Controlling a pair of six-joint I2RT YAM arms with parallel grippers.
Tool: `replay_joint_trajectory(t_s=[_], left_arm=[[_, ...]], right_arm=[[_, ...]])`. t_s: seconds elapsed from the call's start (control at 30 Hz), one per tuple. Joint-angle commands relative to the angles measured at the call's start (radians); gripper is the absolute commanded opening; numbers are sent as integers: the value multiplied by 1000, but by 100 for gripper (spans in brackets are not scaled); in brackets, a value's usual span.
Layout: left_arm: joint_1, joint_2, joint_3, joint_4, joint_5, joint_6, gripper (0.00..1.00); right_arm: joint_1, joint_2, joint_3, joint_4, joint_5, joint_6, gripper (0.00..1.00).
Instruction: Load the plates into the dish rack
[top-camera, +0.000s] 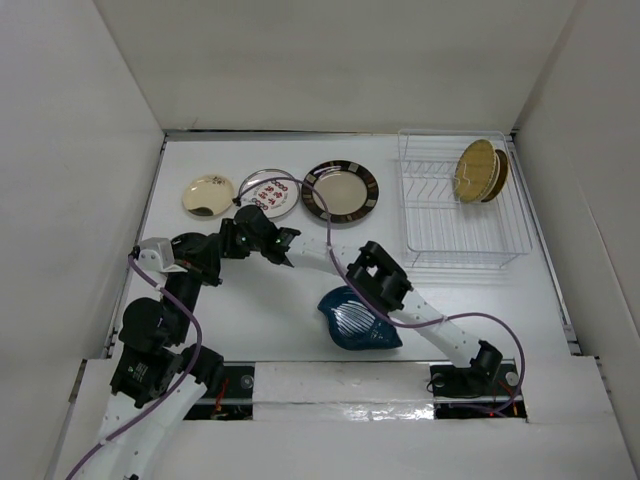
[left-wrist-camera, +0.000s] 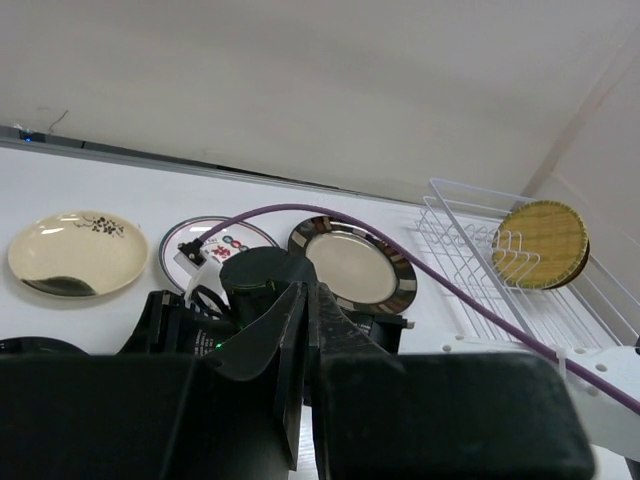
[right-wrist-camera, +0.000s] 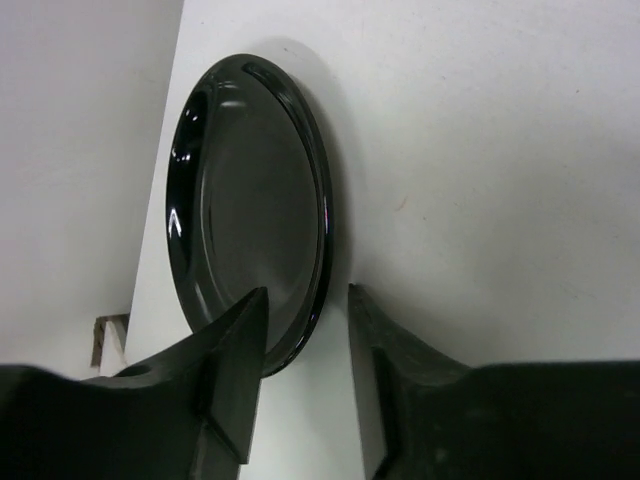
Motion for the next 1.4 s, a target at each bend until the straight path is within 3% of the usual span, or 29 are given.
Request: replay_joint_trajectory(t_s=[0.0, 0.13, 0.17, 0.23, 0.4, 0.53, 0.63, 0.8, 0.83, 0.9, 0.93, 1.03, 1.13, 1.2, 1.37], left_arm=[[-5, 13, 8, 53, -9, 7, 3], [-5, 15, 7, 58, -7, 9, 3], [-5, 13, 7, 57, -7, 9, 3], [-5, 13, 7, 55, -9, 10, 3], [-5, 9, 7, 55, -13, 10, 3], [-5, -2, 8, 53, -16, 10, 3], [-5, -17, 8, 50, -15, 9, 4], [-5, -49, 8, 43, 8, 6, 6], [-5, -51, 8, 43, 22, 6, 6], [-5, -60, 10, 43, 42, 4, 7], [-5, -62, 10, 43, 50, 4, 8], [-5, -76, 11, 40, 68, 3, 9], [-5, -97, 11, 37, 73, 1, 9], [-5, -115, 11, 33, 71, 0, 10], [-5, -134, 11, 30, 77, -2, 10]], right_arm=[[-3, 53, 41, 58, -42, 86, 38], [-12, 68, 61, 63, -55, 109, 21], [-12, 66, 52, 72, -59, 117, 8], [-12, 42, -18, 127, -73, 129, 0], [-21, -125, -269, 306, -89, 115, 0], [-32, -407, -470, 409, -40, 19, 0], [-108, -568, -661, 454, 6, -41, 0], [-330, -988, -980, 369, 169, -199, 0], [-372, -1045, -1046, 274, 304, -242, 0], [-484, -1183, -1085, 194, 434, -404, 0], [-518, -1214, -1084, 105, 579, -455, 0], [-617, -1298, -1088, 77, 841, -677, 0], [-723, -1307, -1068, 81, 948, -822, 0], [-788, -1291, -1019, 51, 941, -859, 0], [-849, -1180, -952, 57, 1027, -998, 0]])
